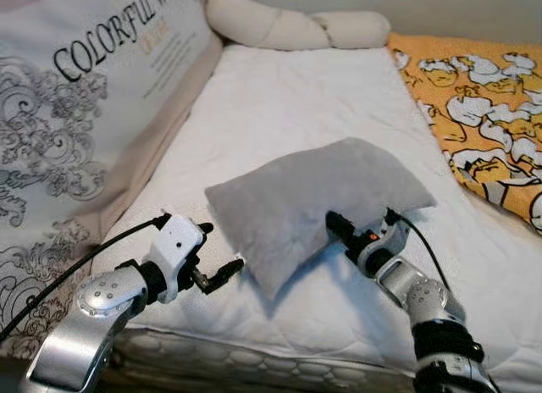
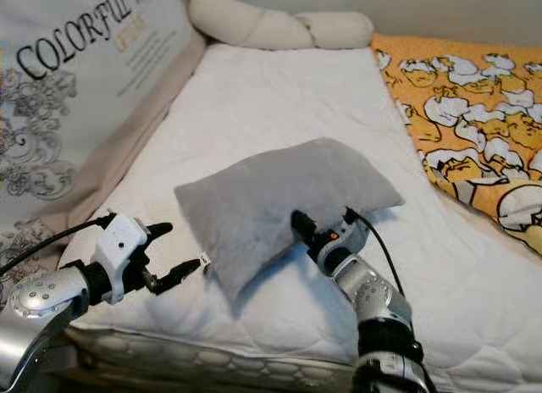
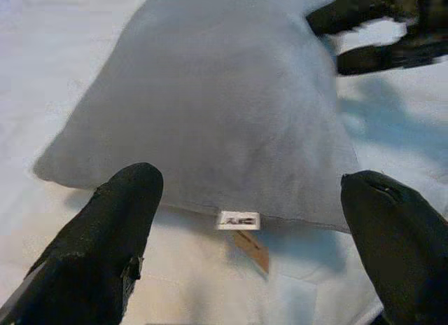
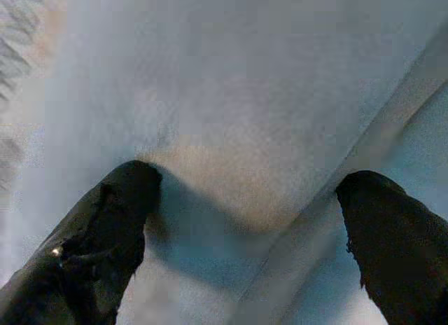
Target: Clean up the room
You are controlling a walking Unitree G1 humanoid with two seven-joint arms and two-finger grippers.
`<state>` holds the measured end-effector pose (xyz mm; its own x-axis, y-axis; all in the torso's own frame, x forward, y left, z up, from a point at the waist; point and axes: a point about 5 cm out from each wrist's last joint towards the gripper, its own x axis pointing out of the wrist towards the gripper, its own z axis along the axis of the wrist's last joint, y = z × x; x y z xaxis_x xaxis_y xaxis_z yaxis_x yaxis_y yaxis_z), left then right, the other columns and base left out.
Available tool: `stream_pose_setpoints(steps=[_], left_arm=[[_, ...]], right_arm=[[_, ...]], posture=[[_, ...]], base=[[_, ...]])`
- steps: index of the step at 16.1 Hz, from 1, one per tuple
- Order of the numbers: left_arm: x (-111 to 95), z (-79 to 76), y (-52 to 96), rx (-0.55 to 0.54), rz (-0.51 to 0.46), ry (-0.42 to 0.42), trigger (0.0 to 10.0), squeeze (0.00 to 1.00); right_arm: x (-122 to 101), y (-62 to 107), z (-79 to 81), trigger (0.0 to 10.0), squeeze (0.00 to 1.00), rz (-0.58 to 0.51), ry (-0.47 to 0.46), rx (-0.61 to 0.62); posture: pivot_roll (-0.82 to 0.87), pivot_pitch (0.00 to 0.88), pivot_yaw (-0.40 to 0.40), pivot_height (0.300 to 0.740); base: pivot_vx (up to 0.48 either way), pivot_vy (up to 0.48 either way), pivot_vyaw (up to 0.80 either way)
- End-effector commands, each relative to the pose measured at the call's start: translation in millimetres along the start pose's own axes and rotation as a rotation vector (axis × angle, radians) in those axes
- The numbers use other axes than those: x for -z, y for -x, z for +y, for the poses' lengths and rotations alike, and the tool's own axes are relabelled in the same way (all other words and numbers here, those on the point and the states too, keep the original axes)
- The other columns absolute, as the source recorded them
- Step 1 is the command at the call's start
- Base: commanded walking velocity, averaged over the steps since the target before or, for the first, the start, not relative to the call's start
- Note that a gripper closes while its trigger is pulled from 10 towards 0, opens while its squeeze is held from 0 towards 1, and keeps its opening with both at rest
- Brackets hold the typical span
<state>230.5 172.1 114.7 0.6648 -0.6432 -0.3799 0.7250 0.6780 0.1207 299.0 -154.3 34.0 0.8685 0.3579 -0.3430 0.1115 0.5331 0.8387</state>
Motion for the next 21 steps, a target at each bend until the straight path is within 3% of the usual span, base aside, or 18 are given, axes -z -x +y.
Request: stream_pose_setpoints(steps=[1,2,4,7,8,10,17,21], left_arm=[[-1.8,0.2,-0.3,0.022,-0.001,-0.005,10.0,0.00],[-1.1,-2.6,0.1,0.087,0.019,0.006,10.0,0.00],[4.2,-1.0,0.3,0.162,0.076,0.018,10.0,0.00],[0.7,4.4,-4.3,0.155,0.053,0.051,10.0,0.00],[4.6,2.0,-3.4,0.176,0.086,0.084,10.0,0.00],[10.9,0.3,-1.8,0.193,0.129,0.108,10.0,0.00],[8.6,-2.9,2.7,0.279,0.124,0.210,10.0,0.00],[12.2,2.2,7.0,0.245,0.164,0.250,10.0,0.00]], right_arm=[[-4.2,-1.0,2.4,10.0,0.00,-0.033,-0.052,-0.046],[-4.1,-4.9,1.8,10.0,0.00,-0.045,-0.125,-0.090],[4.9,-15.5,1.0,10.0,0.00,-0.004,-0.138,-0.081],[2.8,-24.5,8.9,10.0,0.00,-0.041,-0.158,-0.073],[3.9,-27.2,12.7,4.3,0.00,-0.037,-0.153,-0.073],[5.1,-29.1,12.2,0.0,0.00,-0.038,-0.146,-0.039],[4.4,-29.0,5.4,0.0,0.00,-0.060,-0.141,0.001],[5.2,-27.2,-1.6,0.0,0.00,-0.071,-0.129,0.048]], posture=[[0.04,0.000,0.033,0.740],[0.04,0.000,0.038,0.740],[0.05,0.000,0.046,0.740],[0.06,0.000,0.038,0.740],[0.05,0.000,0.039,0.740],[0.05,0.000,0.038,0.740],[0.04,0.000,0.050,0.740],[0.05,0.000,0.042,0.740]], base=[[0.000,0.000,0.00],[0.000,0.000,0.00],[0.000,0.000,0.00],[0.000,0.000,0.00],[0.000,0.000,0.00],[0.000,0.000,0.00],[0.000,0.000,0.00],[0.000,0.000,0.00]])
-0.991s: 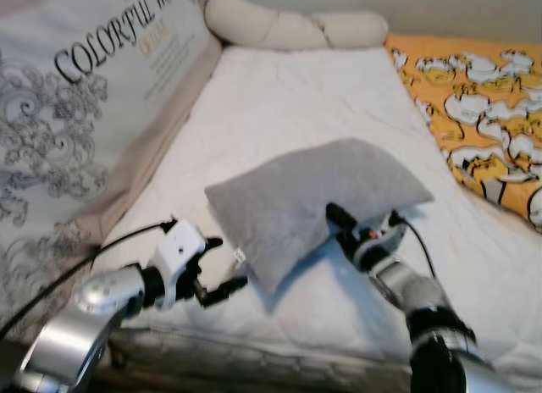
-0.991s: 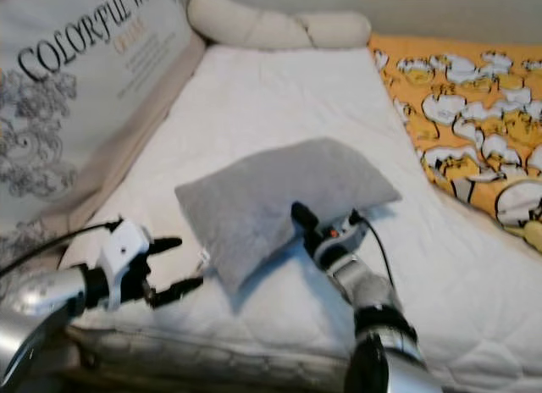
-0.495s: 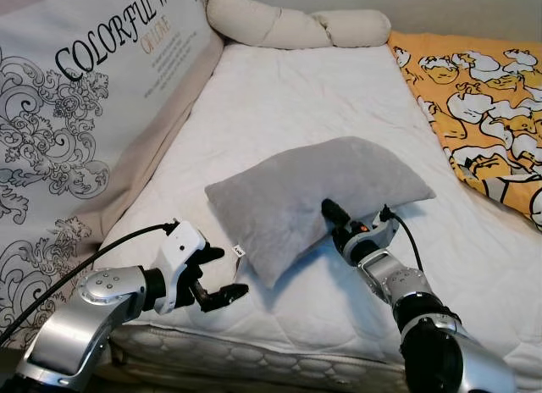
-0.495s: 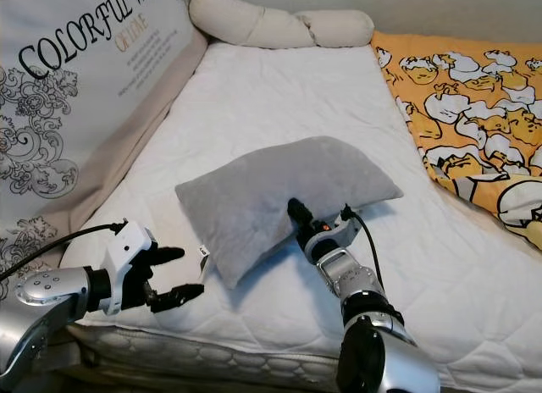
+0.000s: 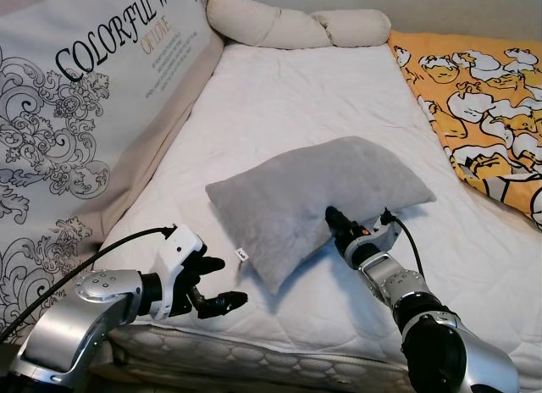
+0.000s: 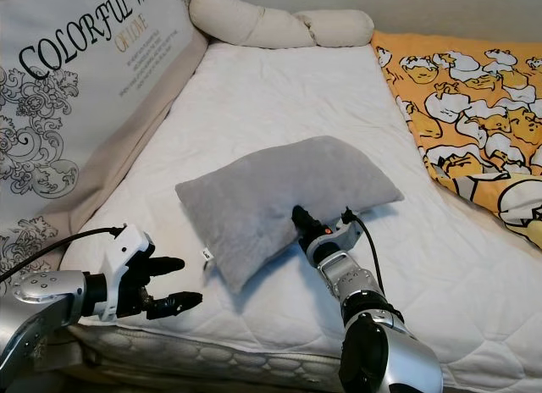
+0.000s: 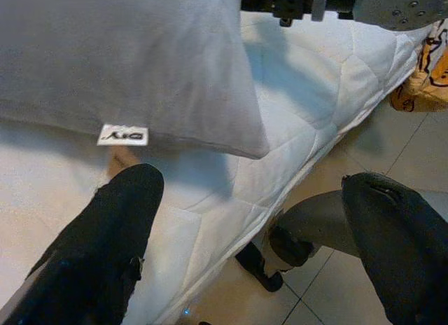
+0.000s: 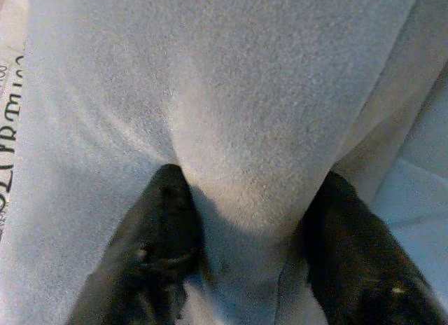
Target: Clean up the room
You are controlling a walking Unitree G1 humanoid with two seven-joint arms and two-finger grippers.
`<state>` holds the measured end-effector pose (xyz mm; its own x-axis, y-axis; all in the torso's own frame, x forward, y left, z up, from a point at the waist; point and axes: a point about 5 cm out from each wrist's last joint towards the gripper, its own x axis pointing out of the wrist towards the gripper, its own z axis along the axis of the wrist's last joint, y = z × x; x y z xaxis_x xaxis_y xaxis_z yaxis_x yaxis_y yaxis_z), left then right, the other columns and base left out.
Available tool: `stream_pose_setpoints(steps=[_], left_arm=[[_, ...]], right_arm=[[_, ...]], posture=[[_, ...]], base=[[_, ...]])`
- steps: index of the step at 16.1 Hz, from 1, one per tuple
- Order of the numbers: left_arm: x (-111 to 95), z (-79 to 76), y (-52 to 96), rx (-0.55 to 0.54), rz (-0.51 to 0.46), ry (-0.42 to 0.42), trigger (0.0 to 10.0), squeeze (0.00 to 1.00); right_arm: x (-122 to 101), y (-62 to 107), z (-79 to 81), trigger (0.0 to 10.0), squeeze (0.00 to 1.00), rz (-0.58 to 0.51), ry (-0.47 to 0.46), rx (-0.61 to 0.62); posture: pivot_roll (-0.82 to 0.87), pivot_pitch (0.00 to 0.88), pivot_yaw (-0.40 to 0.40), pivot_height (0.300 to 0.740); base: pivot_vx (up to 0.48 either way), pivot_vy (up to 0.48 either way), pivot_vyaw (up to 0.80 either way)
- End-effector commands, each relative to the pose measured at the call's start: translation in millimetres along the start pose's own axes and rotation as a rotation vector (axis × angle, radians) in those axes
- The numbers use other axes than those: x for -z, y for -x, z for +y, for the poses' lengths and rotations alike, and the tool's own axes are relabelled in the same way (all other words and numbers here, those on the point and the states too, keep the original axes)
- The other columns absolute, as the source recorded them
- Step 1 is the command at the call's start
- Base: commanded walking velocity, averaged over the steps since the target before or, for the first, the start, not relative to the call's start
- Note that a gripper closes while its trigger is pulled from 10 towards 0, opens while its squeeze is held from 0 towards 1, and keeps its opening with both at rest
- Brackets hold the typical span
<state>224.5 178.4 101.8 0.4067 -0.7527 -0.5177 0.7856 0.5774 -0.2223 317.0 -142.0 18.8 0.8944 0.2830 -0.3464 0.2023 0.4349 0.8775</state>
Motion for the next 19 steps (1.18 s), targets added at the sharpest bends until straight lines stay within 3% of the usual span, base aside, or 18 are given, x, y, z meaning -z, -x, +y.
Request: stream_pose_setpoints(steps=[1,4,8,9,11,13,15,16,17,19], left_arm=[[-2.7,1.8,5.9,-0.018,-0.010,-0.001,10.0,0.00],[-5.9,6.1,7.5,-0.071,-0.037,-0.038,10.0,0.00],[-12.6,10.5,10.0,-0.155,-0.083,-0.055,10.0,0.00],[-16.2,17.0,14.2,-0.241,-0.113,-0.072,10.0,0.00],[-20.8,25.6,17.4,-0.334,-0.138,-0.104,10.0,0.00],[-42.4,61.2,40.2,-0.675,-0.276,-0.111,10.0,0.00],[-53.5,69.8,49.8,-0.749,-0.330,-0.113,10.0,0.00],[-64.5,76.8,59.6,-0.804,-0.380,-0.115,10.0,0.00],[-71.1,81.3,66.9,-0.839,-0.414,-0.114,10.0,0.00],[-76.1,86.1,75.7,-0.876,-0.444,-0.118,10.0,0.00]], right_arm=[[-1.4,-2.0,2.5,0.0,0.00,0.000,0.010,0.019],[-3.3,-3.4,5.2,0.0,0.00,-0.009,0.072,0.010],[-15.2,-8.5,20.5,0.0,0.00,-0.043,0.099,-0.039],[-21.6,-13.2,33.2,0.0,0.00,-0.041,0.145,-0.049],[-24.1,-16.2,42.6,0.0,0.00,-0.029,0.182,-0.075],[-31.0,-28.3,96.5,0.0,0.00,0.014,0.309,-0.253],[-35.7,-30.5,124.7,0.0,0.00,0.016,0.331,-0.365],[-41.6,-28.1,151.2,0.0,0.00,0.036,0.370,-0.512],[-47.8,-23.3,166.8,0.0,0.00,0.056,0.395,-0.623],[-62.0,-12.5,173.2,0.0,0.00,0.069,0.436,-0.725]], posture=[[0.04,0.000,0.043,0.740],[0.03,0.000,0.050,0.740],[0.04,0.000,0.045,0.740],[0.04,0.000,0.042,0.740],[0.04,0.000,0.041,0.740],[0.04,0.000,0.041,0.740],[0.05,0.000,0.040,0.740],[0.06,0.000,0.034,0.740],[0.06,0.000,0.035,0.740],[0.05,0.000,0.041,0.740]], base=[[0.000,0.000,0.00],[0.000,0.000,0.00],[0.000,0.000,0.00],[0.000,0.000,0.00],[0.000,0.000,0.00],[0.000,0.000,0.00],[0.000,0.000,0.00],[0.000,0.000,0.00],[0.000,0.000,0.00],[0.000,0.000,0.00]])
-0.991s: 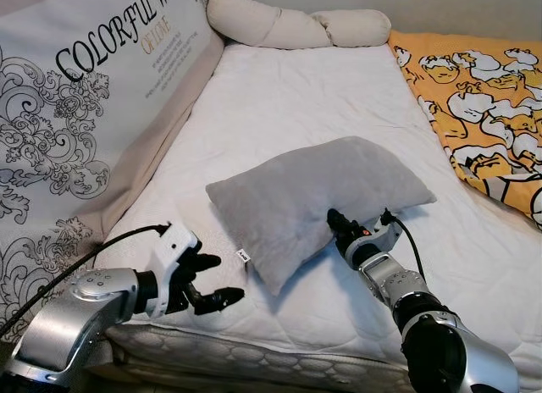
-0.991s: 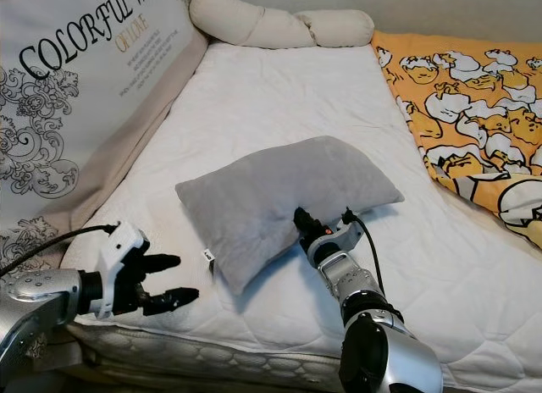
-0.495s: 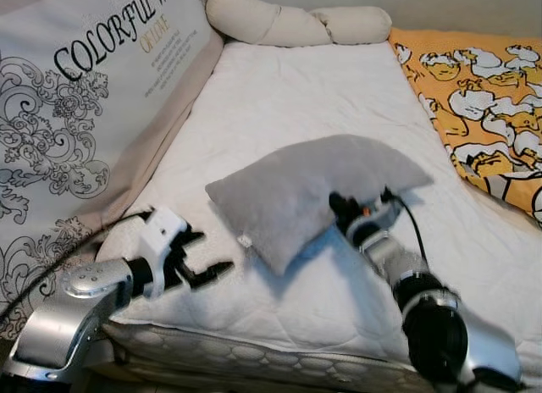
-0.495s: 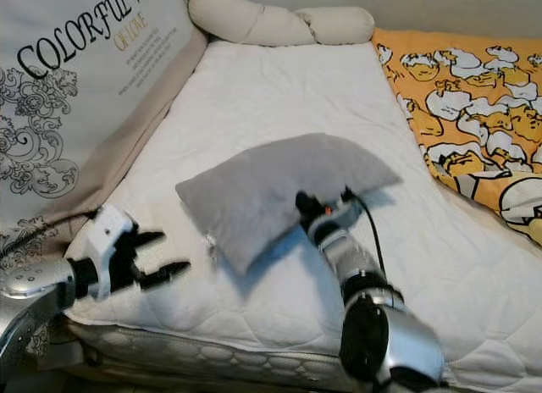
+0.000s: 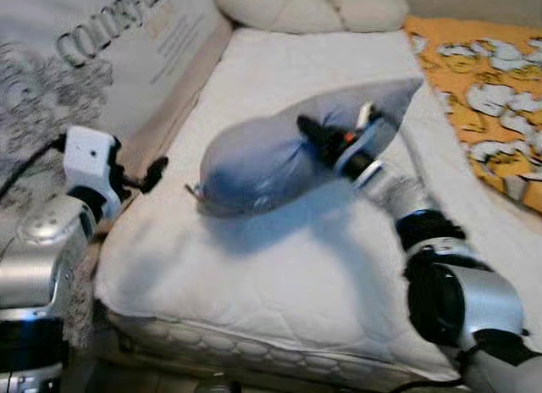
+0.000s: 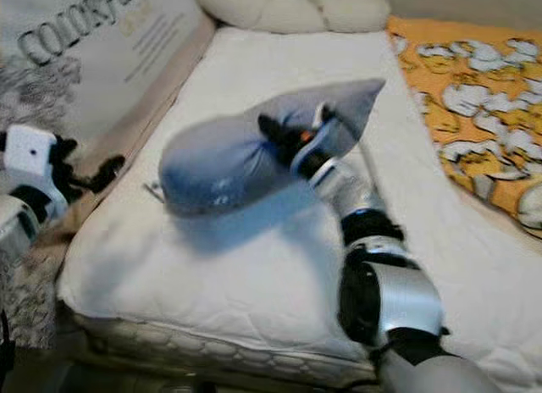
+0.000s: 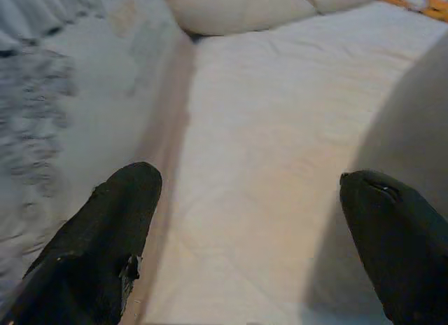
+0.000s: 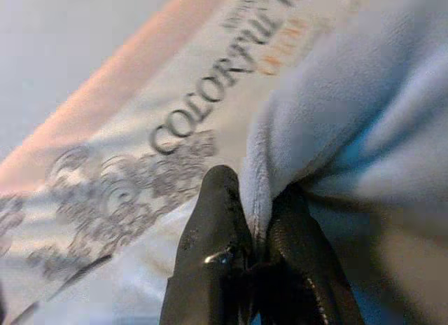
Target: Clean up the room
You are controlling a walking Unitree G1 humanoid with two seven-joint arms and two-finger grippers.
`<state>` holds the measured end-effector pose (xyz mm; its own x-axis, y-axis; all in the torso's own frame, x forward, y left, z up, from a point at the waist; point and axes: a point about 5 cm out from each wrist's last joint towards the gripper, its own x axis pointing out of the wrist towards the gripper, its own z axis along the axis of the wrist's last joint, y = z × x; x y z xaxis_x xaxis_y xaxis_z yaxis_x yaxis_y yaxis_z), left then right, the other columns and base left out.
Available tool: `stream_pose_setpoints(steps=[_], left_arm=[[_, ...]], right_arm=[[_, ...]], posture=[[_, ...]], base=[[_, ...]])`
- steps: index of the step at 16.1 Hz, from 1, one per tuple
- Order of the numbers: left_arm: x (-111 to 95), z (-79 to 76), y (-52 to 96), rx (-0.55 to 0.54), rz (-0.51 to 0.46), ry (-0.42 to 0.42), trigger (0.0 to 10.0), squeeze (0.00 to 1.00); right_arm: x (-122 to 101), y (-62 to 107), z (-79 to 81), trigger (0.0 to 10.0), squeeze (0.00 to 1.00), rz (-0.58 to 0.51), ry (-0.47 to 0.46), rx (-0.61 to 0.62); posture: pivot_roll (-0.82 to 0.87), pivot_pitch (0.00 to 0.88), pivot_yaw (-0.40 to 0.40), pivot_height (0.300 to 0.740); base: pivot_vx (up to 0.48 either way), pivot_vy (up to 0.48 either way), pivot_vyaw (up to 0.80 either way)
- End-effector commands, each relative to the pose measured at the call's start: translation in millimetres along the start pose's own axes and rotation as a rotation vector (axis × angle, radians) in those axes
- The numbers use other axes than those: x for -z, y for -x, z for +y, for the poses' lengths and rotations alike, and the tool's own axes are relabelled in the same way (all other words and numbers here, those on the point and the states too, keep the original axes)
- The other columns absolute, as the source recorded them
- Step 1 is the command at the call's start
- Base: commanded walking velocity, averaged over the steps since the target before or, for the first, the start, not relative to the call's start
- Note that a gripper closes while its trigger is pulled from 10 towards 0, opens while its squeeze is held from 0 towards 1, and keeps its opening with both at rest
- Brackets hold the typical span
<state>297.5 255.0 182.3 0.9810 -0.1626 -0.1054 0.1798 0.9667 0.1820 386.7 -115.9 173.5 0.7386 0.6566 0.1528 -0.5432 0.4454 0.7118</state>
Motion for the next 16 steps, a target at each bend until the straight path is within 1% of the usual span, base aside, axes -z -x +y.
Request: stream_pose_setpoints(steps=[1,2,3,4,5,6,7,8,9,10,11,12,13,14,15,16], left_arm=[[-2.3,9.9,1.9,-0.039,-0.009,0.009,10.0,0.00],[-1.4,12.0,1.4,-0.044,-0.006,0.016,10.0,0.00],[-0.9,11.7,-0.2,-0.039,-0.003,0.014,10.0,0.00],[-1.5,11.1,-1.4,-0.036,-0.004,0.019,10.0,0.00],[-2.6,11.1,-3.1,-0.032,-0.008,0.032,10.0,0.00],[-3.1,11.2,-4.9,-0.028,-0.008,0.058,10.0,1.00],[-2.5,11.2,-7.8,-0.022,-0.004,0.078,10.0,1.00],[1.2,6.9,-12.6,0.008,0.015,0.105,10.0,1.00],[12.0,-2.8,-19.3,0.062,0.073,0.064,10.0,1.00],[28.0,-22.1,-29.9,0.152,0.133,0.069,10.0,1.00],[36.7,-35.6,-36.6,0.210,0.156,0.095,10.0,1.00],[46.9,-52.7,-46.9,0.287,0.193,0.129,10.0,1.00],[53.2,-63.6,-54.2,0.333,0.216,0.161,10.0,1.00],[55.5,-68.1,-58.5,0.354,0.221,0.176,10.0,1.00],[57.8,-74.5,-64.7,0.382,0.222,0.219,10.0,1.00],[59.1,-79.6,-73.6,0.382,0.212,0.303,10.0,1.00]], right_arm=[[-12.1,4.0,7.2,0.0,0.00,-0.004,0.047,-0.076],[-8.7,13.7,2.5,0.0,0.00,0.027,0.056,-0.083],[-2.8,29.7,-3.3,0.0,0.00,0.045,0.023,-0.113],[3.8,40.3,-7.6,0.0,0.00,0.070,0.007,-0.127],[18.0,57.2,-15.9,0.0,0.00,0.135,-0.007,-0.125],[36.9,73.5,-32.5,0.0,0.00,0.225,-0.005,-0.039],[56.8,92.5,-55.6,0.0,0.00,0.317,-0.005,0.122],[71.2,110.6,-74.5,0.0,0.00,0.378,0.009,0.285],[81.6,124.5,-85.1,0.0,0.00,0.414,0.013,0.407],[90.0,135.5,-91.3,0.0,0.00,0.444,0.025,0.484],[93.9,141.1,-93.2,0.0,0.00,0.457,0.038,0.509],[96.7,144.3,-93.6,0.0,0.00,0.465,0.053,0.514],[99.3,146.3,-94.6,0.0,0.00,0.482,0.071,0.510],[101.6,147.7,-95.6,0.0,0.00,0.499,0.082,0.509],[104.8,149.7,-96.5,0.0,0.00,0.521,0.093,0.504],[106.4,151.4,-96.8,0.0,0.00,0.524,0.101,0.498]], posture=[[0.05,0.000,0.045,0.740],[0.04,0.000,0.050,0.740],[0.04,0.000,0.056,0.740],[0.04,0.000,0.060,0.740],[0.03,0.000,0.068,0.740],[0.02,0.000,0.075,0.740],[0.02,0.000,0.082,0.740],[0.01,0.000,0.089,0.740],[0.01,0.000,0.091,0.740],[0.00,0.000,0.093,0.740],[0.00,0.000,0.094,0.740],[0.00,0.000,0.092,0.740],[0.00,0.000,0.092,0.740],[0.00,0.000,0.092,0.740],[-0.01,0.000,0.095,0.740],[-0.02,0.000,0.101,0.740]], base=[[0.000,0.000,0.00],[0.000,0.000,0.00],[0.000,0.000,0.00],[0.000,0.000,0.00],[0.000,0.000,0.00],[0.000,0.000,0.00],[0.000,0.000,0.00],[0.000,0.000,0.00],[0.000,0.000,0.00],[0.000,0.000,0.00],[0.000,0.000,0.00],[0.000,0.000,0.00],[0.000,0.000,0.00],[0.000,0.000,0.00],[0.000,0.000,0.00],[0.000,0.000,0.00]])
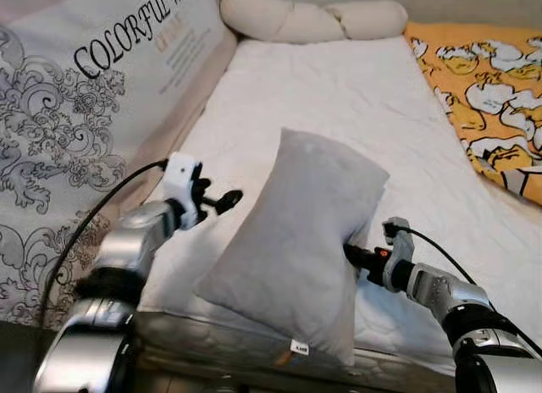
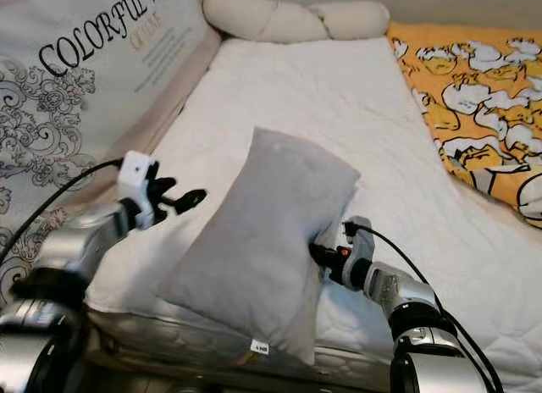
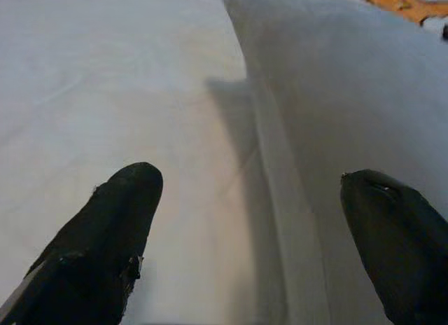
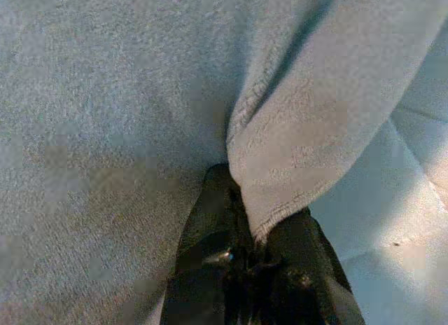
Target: Clean up the room
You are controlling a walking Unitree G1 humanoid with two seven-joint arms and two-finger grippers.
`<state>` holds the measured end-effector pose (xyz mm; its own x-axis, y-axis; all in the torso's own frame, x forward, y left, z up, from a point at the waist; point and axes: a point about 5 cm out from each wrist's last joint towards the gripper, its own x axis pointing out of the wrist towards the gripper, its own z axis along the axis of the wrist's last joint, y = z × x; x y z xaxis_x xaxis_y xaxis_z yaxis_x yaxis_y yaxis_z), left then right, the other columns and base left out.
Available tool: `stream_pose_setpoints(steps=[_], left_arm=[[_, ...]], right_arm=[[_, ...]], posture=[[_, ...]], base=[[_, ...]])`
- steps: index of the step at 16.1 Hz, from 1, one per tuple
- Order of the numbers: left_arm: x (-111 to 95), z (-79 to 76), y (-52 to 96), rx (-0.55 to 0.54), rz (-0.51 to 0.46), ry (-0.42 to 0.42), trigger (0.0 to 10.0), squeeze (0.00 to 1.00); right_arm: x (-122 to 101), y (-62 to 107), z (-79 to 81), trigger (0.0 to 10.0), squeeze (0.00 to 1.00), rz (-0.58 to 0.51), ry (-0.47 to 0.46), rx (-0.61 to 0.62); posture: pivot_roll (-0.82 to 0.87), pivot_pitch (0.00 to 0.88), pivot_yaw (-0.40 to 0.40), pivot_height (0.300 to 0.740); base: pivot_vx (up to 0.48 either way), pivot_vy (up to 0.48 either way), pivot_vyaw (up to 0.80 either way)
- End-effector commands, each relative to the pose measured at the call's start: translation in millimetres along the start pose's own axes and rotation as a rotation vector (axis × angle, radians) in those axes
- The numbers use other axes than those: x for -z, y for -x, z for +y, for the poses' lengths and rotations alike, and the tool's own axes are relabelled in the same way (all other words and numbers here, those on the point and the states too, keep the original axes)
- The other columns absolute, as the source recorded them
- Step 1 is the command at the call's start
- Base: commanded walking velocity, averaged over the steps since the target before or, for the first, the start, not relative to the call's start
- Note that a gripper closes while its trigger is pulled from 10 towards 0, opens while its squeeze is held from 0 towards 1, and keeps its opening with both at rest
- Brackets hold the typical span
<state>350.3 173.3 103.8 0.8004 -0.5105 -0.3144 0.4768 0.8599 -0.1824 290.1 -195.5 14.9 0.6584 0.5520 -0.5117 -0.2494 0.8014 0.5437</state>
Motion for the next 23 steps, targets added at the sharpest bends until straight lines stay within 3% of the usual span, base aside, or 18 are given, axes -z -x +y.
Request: stream_pose_setpoints(steps=[1,3,6,8,11,14,17,18,19,20,21,22,23], left_arm=[[2.7,2.5,-4.1,0.000,-0.012,0.063,10.0,1.00],[8.1,-3.3,-11.9,0.030,-0.002,0.127,10.0,1.00],[25.7,-30.9,-25.1,0.212,0.046,0.290,10.0,1.00],[43.6,-57.0,-31.0,0.375,0.144,0.301,10.0,1.00],[35.9,-71.1,-33.3,0.509,0.063,0.560,10.0,1.00],[42.3,-77.7,-31.3,0.575,0.102,0.614,10.0,1.00],[48.0,-82.3,-29.1,0.620,0.161,0.574,10.0,0.98],[46.9,-81.5,-28.5,0.628,0.171,0.553,10.0,0.85],[49.6,-80.8,-27.6,0.630,0.219,0.483,10.0,0.00],[52.9,-79.7,-27.3,0.613,0.257,0.432,10.0,0.00],[57.4,-77.4,-27.2,0.577,0.307,0.355,6.9,0.00],[58.0,-73.9,-28.8,0.517,0.323,0.312,0.8,0.00],[57.2,-72.0,-29.7,0.487,0.327,0.292,0.0,0.00]], right_arm=[[9.1,0.3,-1.3,0.0,0.00,0.035,0.003,0.002],[10.4,3.2,-3.2,0.0,0.00,0.033,0.002,-0.005],[12.0,8.9,-9.5,0.0,0.00,0.020,0.005,0.005],[6.3,9.4,-6.4,0.0,0.00,-0.007,0.001,-0.019],[7.1,5.3,-3.6,0.0,0.00,-0.003,0.023,-0.023],[-0.1,0.0,5.2,0.0,0.00,-0.024,0.040,-0.062],[-7.9,-5.7,12.6,0.0,0.00,-0.040,0.059,-0.079],[-12.3,-6.9,15.2,0.0,0.00,-0.051,0.071,-0.090],[-16.7,-7.7,17.4,0.0,0.00,-0.064,0.078,-0.098],[-18.9,-8.6,19.0,0.0,0.00,-0.069,0.083,-0.101],[-22.2,-10.4,22.4,0.0,0.00,-0.074,0.099,-0.109],[-26.9,-14.1,29.5,0.0,0.00,-0.083,0.126,-0.127],[-30.8,-17.0,36.3,0.0,0.00,-0.095,0.144,-0.151]], posture=[[-0.03,0.000,0.103,0.740],[-0.04,0.000,0.103,0.740],[-0.08,0.000,0.117,0.740],[-0.10,0.000,0.121,0.740],[-0.11,0.000,0.121,0.740],[-0.12,0.000,0.121,0.740],[-0.11,0.000,0.125,0.740],[-0.11,0.000,0.125,0.740],[-0.10,0.000,0.117,0.740],[-0.10,0.000,0.117,0.740],[-0.09,0.000,0.114,0.740],[-0.08,0.000,0.102,0.740],[-0.07,0.000,0.097,0.740]], base=[[0.000,0.000,0.00],[0.000,0.000,0.00],[0.000,0.000,0.00],[0.000,0.000,0.00],[0.000,0.000,0.00],[0.000,0.000,0.00],[0.000,0.000,0.00],[0.000,0.000,0.00],[0.000,0.000,0.00],[0.000,0.000,0.00],[0.000,0.000,0.00],[0.000,0.000,0.00],[0.000,0.000,0.00]])
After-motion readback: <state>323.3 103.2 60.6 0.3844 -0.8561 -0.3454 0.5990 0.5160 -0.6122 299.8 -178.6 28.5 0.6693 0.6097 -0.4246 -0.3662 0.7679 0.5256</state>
